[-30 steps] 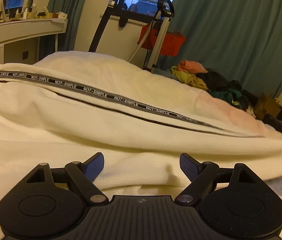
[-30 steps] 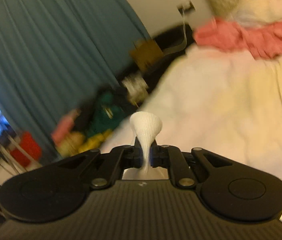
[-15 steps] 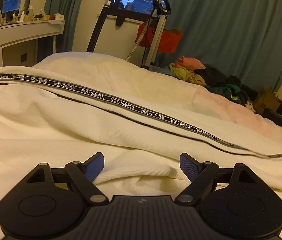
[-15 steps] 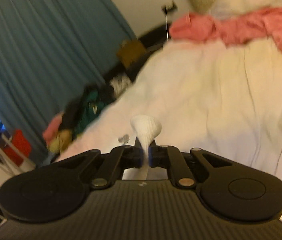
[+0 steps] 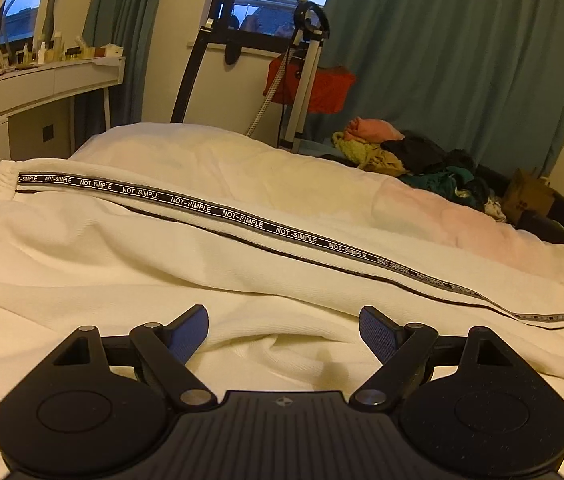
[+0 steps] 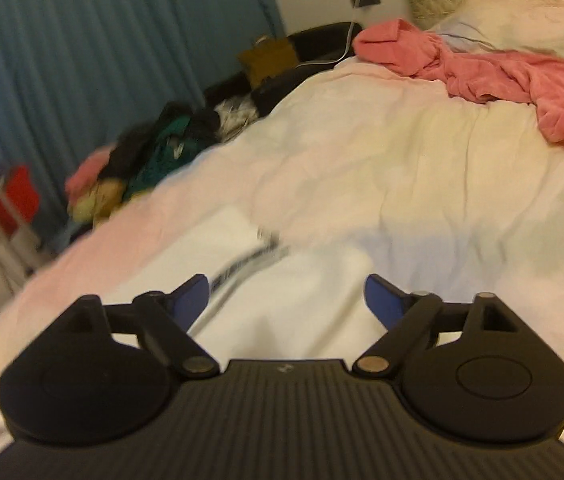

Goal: Fold clothes

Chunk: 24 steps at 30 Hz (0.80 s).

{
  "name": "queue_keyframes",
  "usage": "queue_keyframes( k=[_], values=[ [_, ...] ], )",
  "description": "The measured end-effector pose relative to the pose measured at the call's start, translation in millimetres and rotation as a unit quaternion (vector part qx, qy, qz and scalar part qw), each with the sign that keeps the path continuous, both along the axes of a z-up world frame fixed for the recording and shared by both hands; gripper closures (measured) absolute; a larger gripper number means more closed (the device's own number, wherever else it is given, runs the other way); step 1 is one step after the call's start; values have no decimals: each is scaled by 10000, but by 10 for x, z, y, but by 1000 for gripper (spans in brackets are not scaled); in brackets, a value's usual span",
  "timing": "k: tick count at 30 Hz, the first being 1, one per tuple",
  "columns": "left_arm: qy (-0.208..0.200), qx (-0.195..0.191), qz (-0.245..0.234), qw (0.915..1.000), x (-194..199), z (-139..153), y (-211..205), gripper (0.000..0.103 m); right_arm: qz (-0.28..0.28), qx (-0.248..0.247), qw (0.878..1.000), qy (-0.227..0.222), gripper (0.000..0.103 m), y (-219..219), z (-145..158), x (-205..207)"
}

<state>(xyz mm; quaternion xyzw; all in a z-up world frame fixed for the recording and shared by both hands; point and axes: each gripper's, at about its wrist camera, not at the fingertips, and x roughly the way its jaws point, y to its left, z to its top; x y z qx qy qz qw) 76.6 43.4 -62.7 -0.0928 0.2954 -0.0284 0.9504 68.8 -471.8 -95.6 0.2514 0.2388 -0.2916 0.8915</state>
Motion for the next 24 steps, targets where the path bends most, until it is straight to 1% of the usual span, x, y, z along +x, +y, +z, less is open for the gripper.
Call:
queue_keyframes(
  k=[1,2,4,6,9,12,13,14,16,19,21,24],
  values=[
    [-15,-1,-17,10000,-27,23,-3,19,-12,-9,10000,55,17,42,42,-75],
    [-30,-2,-34,10000,-55,46,-6,19,-187,-32,9998,49,17,78,85,-193],
    [-61,28,-45,10000,-114,80,-15,18,-710,-45,9974,-96,17,138,173,-444],
    [-57,47,-23,10000,-173,105,-8,18,-1204,104,9923,-257,17,68,201,-666],
    [25,-68,56,10000,-246,109,56,18,-1875,551,9801,-336,17,-107,111,-941],
    [160,-274,159,9994,-296,96,141,18,-2420,1052,9638,-375,18,-291,-24,-1188],
    [208,-342,206,9990,-309,85,176,18,-2543,1146,9597,-351,24,-327,-61,-1239],
    [255,-403,261,9985,-320,70,213,18,-2631,1197,9568,-303,27,-348,-93,-1272],
    [343,-506,377,9974,-342,45,283,18,-2806,1299,9508,-209,26,-390,-158,-1337],
    [437,-587,575,9957,-391,50,402,18,-2922,1497,9446,-41,27,-441,-279,-1349],
    [422,-623,687,9948,-457,93,516,18,-2949,1820,9380,-10,34,-503,-396,-1363],
    [420,-686,902,9927,-572,167,740,18,-2944,2462,9232,-214,40,-573,-587,-1395]
  ],
)
